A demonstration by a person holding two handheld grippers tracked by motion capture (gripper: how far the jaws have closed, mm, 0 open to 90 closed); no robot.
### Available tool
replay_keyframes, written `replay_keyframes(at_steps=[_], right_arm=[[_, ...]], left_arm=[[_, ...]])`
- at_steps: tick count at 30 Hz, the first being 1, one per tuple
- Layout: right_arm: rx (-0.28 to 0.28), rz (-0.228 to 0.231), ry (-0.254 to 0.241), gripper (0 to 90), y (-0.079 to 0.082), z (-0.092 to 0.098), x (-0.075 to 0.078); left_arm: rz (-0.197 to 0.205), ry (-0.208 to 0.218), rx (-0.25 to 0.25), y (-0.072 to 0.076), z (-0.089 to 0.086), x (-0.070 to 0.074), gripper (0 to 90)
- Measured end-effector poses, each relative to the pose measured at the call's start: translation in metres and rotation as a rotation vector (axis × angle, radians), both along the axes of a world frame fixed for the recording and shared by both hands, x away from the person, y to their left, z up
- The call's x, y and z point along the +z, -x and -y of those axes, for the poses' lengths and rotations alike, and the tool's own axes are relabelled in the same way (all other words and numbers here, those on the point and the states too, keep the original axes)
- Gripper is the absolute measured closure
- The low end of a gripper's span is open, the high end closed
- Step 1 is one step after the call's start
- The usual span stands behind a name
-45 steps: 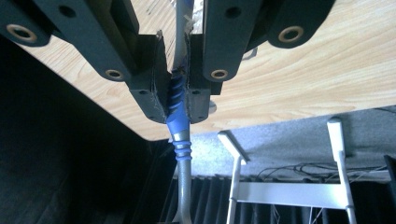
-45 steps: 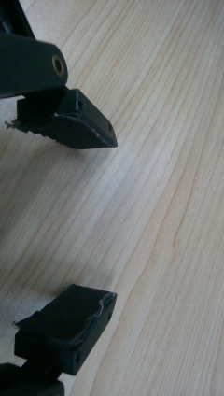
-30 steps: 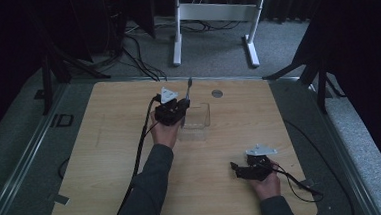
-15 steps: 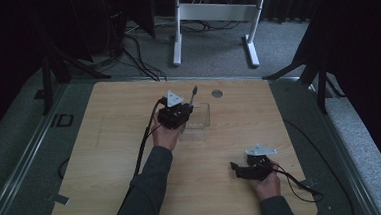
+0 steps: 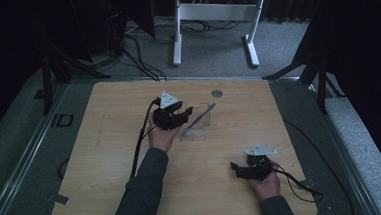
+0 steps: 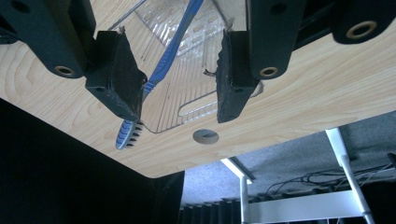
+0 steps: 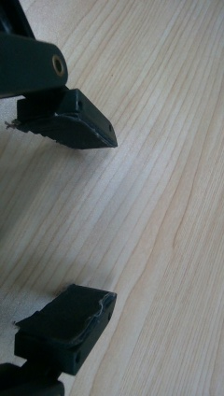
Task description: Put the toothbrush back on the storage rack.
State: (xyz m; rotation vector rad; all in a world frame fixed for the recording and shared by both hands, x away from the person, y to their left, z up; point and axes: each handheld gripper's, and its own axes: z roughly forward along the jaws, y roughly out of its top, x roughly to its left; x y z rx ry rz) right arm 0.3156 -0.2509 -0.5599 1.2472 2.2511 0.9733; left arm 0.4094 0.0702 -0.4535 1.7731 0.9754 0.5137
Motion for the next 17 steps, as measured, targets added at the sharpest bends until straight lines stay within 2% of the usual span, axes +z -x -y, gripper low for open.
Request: replay_keyframes(at_steps=[10, 13, 17], right_arm=[[0.000, 0.000, 0.001, 21.4, 0.000, 0.000, 0.000], [0.001, 0.000, 0.001, 21.4, 0.000, 0.000, 0.000], [0.001, 0.000, 0.001, 21.4, 0.000, 0.000, 0.000]], left_arm=[[-0.013, 0.080, 0.047, 0.005, -0.031, 0.001, 46.9], [-0.019, 0.107, 0.075, 0.006, -0.043, -0.001, 46.4], [-0.041, 0.108, 0.119, 0.007, -0.060, -0.010, 44.8]])
